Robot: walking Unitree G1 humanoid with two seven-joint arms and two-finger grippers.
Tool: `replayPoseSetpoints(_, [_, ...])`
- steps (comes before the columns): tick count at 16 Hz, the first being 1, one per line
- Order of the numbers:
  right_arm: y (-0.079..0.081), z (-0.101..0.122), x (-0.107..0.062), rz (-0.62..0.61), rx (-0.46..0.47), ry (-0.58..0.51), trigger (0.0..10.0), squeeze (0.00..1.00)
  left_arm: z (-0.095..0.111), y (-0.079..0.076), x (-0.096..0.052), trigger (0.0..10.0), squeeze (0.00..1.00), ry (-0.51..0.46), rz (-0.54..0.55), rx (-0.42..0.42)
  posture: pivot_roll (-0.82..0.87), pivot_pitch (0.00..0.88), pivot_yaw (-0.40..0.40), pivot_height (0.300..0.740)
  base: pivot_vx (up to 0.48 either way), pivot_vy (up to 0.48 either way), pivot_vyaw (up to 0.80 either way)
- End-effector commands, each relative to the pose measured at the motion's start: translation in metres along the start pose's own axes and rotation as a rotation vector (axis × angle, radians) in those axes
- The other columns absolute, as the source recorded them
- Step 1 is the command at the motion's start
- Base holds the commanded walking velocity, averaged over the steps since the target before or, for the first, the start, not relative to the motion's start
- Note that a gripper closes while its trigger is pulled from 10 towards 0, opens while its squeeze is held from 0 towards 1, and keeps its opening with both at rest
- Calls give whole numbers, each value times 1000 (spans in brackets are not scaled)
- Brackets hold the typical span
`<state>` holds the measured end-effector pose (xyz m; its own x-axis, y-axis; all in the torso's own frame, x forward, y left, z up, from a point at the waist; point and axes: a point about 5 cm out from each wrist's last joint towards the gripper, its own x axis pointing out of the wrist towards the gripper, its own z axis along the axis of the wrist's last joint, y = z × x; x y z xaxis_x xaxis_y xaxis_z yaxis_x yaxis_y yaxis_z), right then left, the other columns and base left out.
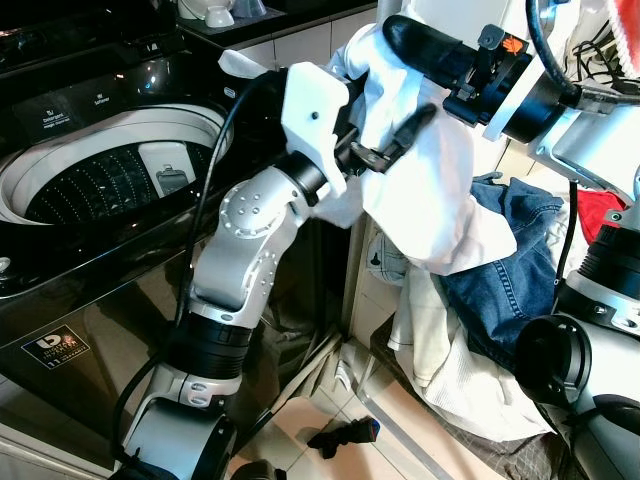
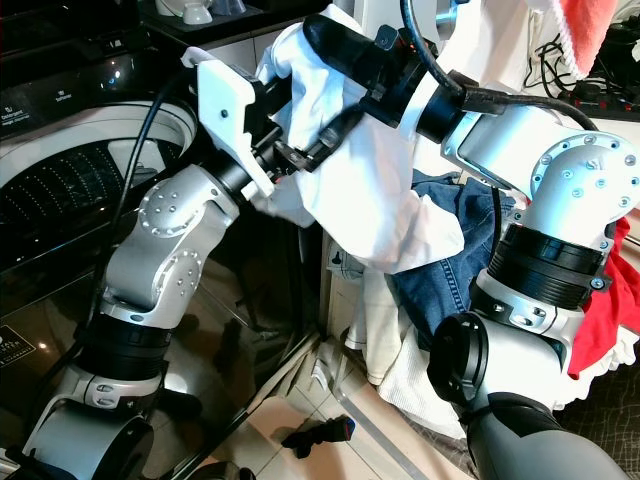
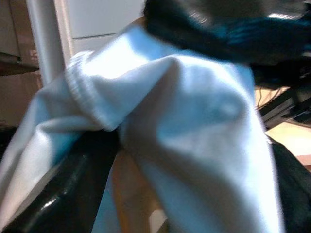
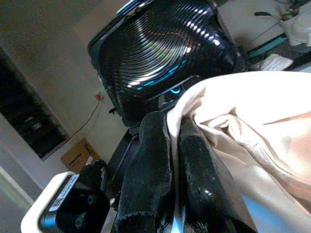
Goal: Clothes washing
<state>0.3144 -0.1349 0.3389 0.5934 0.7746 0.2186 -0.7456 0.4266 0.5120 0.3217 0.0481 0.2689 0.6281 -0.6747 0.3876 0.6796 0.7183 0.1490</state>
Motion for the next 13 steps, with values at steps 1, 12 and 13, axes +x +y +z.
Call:
replayPoseSetpoints(1, [7,3,-4,24,-18,-18,0,0,3,7,2,0,0,-3,37,19,-44,0,18,740,0,0,0])
replayPoseSetpoints(12, [10,0,-5,8,-10,-24,0,0,-2,17,-1,0,0,22,87,36,-42,0,17,740,0,0,0])
replayPoseSetpoints(13, [10,0,-5,7,-9,-24,0,0,-2,18,-1,0,0,22,93,32,-41,0,16,740,0,0,0])
